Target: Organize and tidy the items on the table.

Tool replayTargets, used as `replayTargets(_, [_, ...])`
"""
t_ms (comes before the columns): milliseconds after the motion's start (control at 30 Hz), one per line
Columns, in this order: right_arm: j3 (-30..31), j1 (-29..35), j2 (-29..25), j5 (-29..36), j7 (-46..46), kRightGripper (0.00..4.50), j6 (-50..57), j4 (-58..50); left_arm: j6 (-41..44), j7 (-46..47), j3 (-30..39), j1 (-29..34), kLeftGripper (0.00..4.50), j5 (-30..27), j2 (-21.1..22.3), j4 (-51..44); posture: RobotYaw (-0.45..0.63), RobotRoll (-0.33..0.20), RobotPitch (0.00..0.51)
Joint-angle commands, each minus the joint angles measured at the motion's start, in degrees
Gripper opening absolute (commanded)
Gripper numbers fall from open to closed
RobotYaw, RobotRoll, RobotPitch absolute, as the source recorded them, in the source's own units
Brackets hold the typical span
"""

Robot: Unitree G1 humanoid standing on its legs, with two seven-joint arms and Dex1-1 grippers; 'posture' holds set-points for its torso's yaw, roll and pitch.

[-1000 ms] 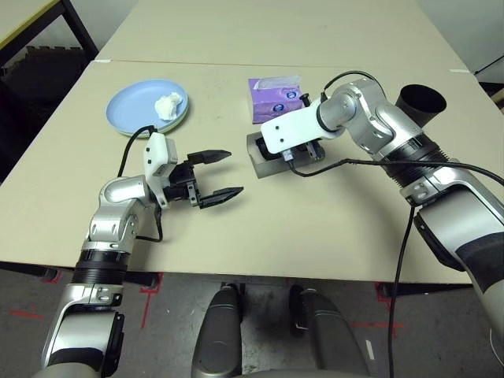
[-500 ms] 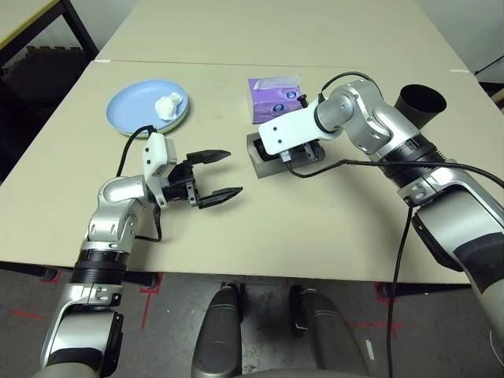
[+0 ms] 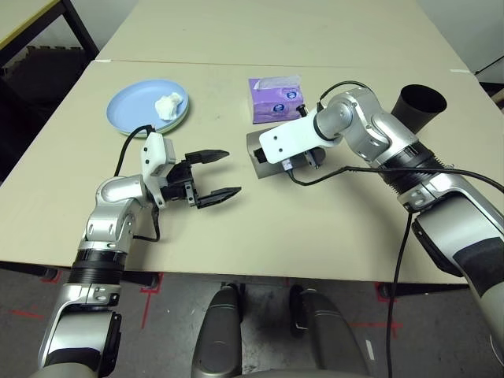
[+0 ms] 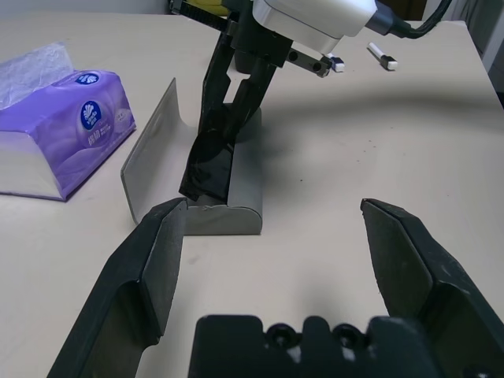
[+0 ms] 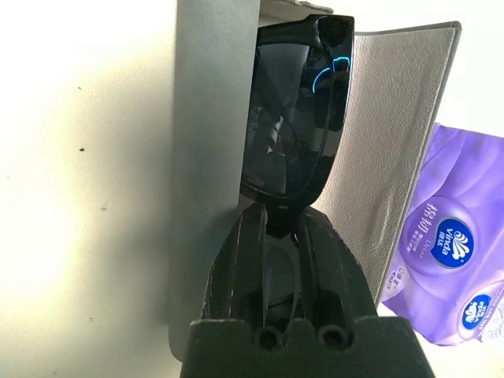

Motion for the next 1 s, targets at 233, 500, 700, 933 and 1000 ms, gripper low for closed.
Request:
replayTargets(233, [0.1, -0.2, -0.2, 0.5, 1.4, 1.50, -0.1, 0.1, -0.6, -0.8, -0.2, -0.2, 4.50, 0.4, 0.6, 0.9, 0.21, 0.000, 0.190])
replayTargets(500, [-0.1, -0.7, -0.4, 0.7, 1.6, 4.39, -0.3, 0.5, -1.5, -0.6, 0.0, -1.3, 4.50, 0.6, 0.6, 2.3, 0.21, 0.000, 0.186])
replayTargets(700, [-2.5, -1.3, -0.9, 2.8, 2.8, 4.45, 2.2, -2.5, -1.7, -0.8, -0.3, -2.1, 4.50, 0.6, 0.4, 3.0, 0.20, 0.000, 0.182])
replayTargets(933, [-7.1, 0.3, -3.2, 8.9, 7.1, 4.45, 8.8, -7.9, -2.1, -1.1, -0.5, -3.2, 4.50, 0.8, 0.3, 4.2, 0.18, 0.000, 0.183])
replayTargets(1000, [-9.5, 1.1, -3.6, 12.0, 8.2, 4.45, 11.6, -9.5, -2.2, -1.1, -0.6, -3.6, 4.50, 0.8, 0.2, 4.6, 0.18, 0.000, 0.184])
